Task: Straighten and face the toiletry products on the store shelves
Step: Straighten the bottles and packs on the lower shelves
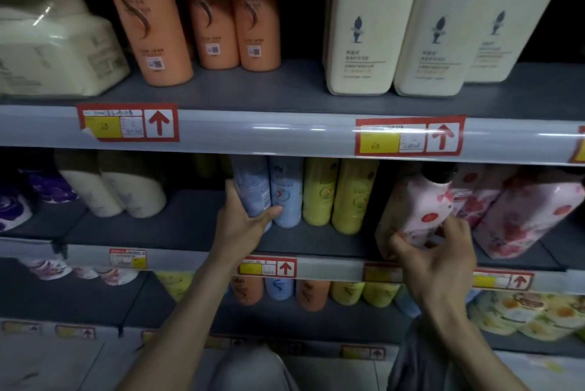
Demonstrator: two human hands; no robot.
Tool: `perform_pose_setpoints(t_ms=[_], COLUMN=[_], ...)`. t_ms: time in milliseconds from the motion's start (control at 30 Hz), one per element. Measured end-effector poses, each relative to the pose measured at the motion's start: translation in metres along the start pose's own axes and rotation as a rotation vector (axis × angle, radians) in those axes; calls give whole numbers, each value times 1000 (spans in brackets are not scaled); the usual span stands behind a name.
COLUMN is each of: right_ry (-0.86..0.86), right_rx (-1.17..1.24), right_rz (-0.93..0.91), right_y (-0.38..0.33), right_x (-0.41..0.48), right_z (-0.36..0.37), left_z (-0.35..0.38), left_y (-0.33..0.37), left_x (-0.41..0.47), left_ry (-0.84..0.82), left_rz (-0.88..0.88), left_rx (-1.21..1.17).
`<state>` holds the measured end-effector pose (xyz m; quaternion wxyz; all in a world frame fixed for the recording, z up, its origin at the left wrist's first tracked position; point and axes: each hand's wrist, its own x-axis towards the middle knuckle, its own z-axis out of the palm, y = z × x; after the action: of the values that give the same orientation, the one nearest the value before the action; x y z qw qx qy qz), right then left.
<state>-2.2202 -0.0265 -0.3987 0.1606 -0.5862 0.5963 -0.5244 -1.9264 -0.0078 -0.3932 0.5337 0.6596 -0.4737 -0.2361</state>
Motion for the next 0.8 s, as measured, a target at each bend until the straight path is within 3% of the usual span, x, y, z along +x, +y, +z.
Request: perform_pose_setpoints(t_ms=[367, 533, 633, 700, 800], right_ry=[45, 28, 167, 66, -186], right_rx=[-203, -104, 64, 123, 160], right_rz=[65, 51, -100, -207, -138], right_y=[19, 23, 13, 4, -12], right_x=[32, 23, -7, -29, -30], right_z=[-24, -29, -39, -39, -13], left_z=[12, -2, -7, 7, 45], left_y=[4, 22, 24, 28, 33], left_x=[3, -8, -37, -62, -75], left_ry=[-18, -34, 279, 447, 248], left_rz=[-17, -85, -45, 48, 41], left_rx=[-29, -16, -59, -116, -63])
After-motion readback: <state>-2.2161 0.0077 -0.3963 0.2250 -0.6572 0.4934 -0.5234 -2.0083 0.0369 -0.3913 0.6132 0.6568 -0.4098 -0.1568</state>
